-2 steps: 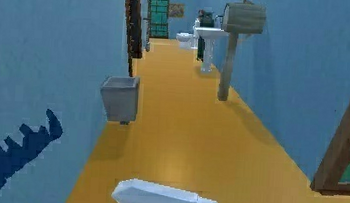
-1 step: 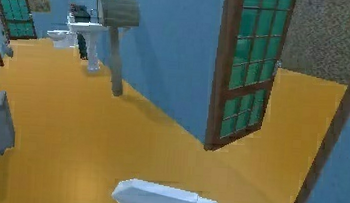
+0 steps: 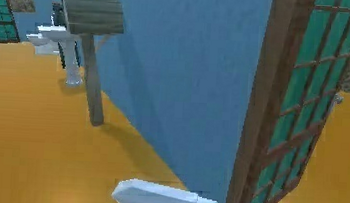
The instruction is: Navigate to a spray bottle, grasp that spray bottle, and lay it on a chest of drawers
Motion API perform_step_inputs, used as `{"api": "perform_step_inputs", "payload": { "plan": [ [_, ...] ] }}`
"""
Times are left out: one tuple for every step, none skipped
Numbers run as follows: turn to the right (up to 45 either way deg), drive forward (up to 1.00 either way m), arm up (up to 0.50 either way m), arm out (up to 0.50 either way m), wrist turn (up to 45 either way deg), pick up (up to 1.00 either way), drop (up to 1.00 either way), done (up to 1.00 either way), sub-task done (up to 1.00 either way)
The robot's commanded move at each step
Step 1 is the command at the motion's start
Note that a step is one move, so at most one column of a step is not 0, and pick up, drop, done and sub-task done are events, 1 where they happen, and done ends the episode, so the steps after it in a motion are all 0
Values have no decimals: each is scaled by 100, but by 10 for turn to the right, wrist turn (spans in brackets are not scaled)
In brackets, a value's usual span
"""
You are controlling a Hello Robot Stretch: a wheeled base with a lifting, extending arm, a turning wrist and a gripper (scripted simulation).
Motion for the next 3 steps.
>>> {"api": "perform_step_inputs", "payload": {
  "plan": [
    [450,0,0,0,0,0,0,0,0],
    [150,0,0,0,0,0,0,0,0],
    [0,100,0,0,0,0,0,0,0]
  ]
}}
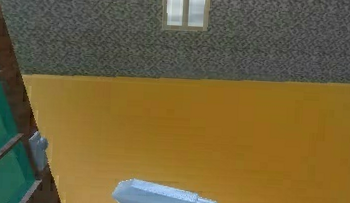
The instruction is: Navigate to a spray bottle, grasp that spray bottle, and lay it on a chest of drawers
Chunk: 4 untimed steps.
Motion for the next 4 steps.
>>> {"api": "perform_step_inputs", "payload": {
  "plan": [
    [150,0,0,0,0,0,0,0,0],
    [0,10,0,0,0,0,0,0,0],
    [240,0,0,0,0,0,0,0,0],
    [0,25,0,0,0,0,0,0,0]
  ]
}}
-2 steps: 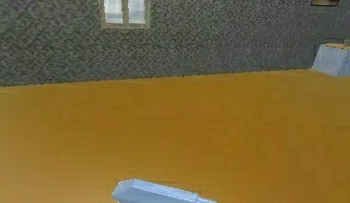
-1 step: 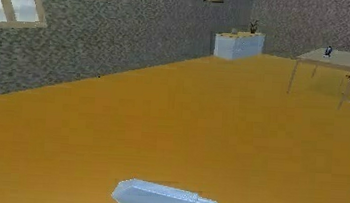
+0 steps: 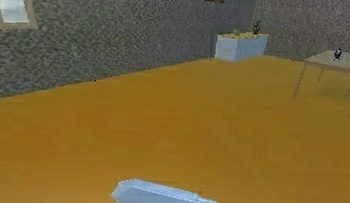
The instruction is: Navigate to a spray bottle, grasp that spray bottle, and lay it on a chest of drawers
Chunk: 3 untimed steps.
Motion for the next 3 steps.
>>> {"api": "perform_step_inputs", "payload": {
  "plan": [
    [210,0,0,0,0,0,0,0,0],
    [0,100,0,0,0,0,0,0,0],
    [0,100,0,0,0,0,0,0,0]
  ]
}}
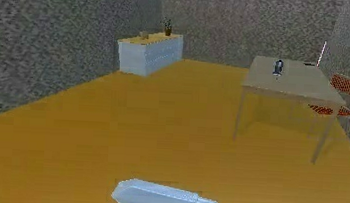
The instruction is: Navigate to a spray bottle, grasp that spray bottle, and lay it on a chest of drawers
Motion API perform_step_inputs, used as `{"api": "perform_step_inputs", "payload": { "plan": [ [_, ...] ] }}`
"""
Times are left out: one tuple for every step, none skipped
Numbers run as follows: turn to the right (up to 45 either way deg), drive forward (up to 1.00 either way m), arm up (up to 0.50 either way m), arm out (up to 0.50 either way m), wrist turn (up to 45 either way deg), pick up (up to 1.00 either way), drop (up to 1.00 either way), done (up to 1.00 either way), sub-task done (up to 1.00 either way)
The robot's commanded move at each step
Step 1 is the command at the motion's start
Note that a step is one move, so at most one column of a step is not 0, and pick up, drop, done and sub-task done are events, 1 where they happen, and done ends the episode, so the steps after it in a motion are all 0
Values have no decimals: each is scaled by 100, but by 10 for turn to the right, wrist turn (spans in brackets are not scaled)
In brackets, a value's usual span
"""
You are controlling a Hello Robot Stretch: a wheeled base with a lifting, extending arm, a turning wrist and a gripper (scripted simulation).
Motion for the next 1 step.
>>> {"api": "perform_step_inputs", "payload": {
  "plan": [
    [0,100,0,0,0,0,0,0,0]
  ]
}}
